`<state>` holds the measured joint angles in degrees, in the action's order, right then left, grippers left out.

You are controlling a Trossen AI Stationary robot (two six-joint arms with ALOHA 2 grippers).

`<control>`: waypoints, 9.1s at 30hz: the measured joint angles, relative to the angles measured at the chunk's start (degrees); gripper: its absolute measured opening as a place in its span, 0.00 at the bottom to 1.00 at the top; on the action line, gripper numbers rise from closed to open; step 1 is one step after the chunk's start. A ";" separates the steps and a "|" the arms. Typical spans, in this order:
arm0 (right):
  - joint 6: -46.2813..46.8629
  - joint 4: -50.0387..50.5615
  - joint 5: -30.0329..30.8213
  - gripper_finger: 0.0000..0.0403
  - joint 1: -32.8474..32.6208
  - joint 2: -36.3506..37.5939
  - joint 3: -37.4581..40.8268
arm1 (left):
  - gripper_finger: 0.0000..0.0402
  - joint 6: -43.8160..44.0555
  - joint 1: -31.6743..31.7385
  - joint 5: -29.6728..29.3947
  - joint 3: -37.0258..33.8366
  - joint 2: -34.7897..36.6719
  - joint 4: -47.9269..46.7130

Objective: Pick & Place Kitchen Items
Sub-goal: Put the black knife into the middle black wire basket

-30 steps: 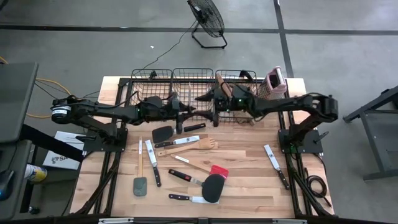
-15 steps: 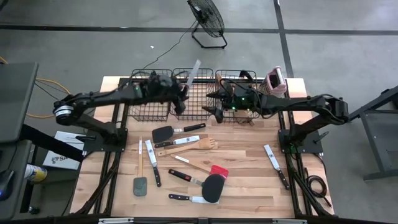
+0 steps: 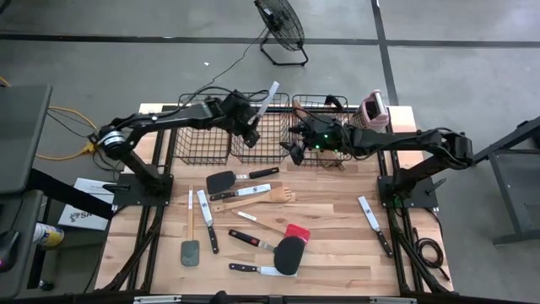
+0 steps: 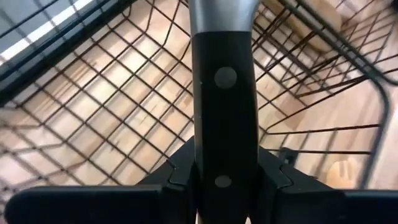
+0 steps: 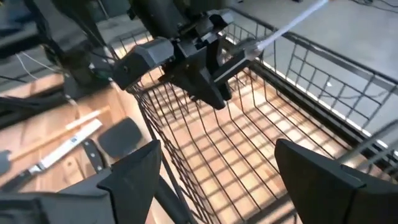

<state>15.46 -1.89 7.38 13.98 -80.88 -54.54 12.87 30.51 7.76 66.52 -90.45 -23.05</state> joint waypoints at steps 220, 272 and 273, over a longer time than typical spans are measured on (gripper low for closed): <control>95.33 44.13 -14.98 0.16 -56.64 -4.49 16.25 | 0.35 -22.51 -12.14 11.25 -14.58 12.34 33.97; -20.83 -23.35 3.77 0.16 -11.45 9.28 11.82 | 0.42 -15.59 -12.16 11.13 -14.56 12.34 37.01; -21.26 -24.55 2.55 0.16 -10.74 8.65 11.82 | 0.45 -15.59 -12.16 11.13 -14.58 12.34 37.02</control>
<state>-5.80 -26.44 9.93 3.24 -72.23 -42.72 -2.72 18.35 18.89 51.94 -78.11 13.97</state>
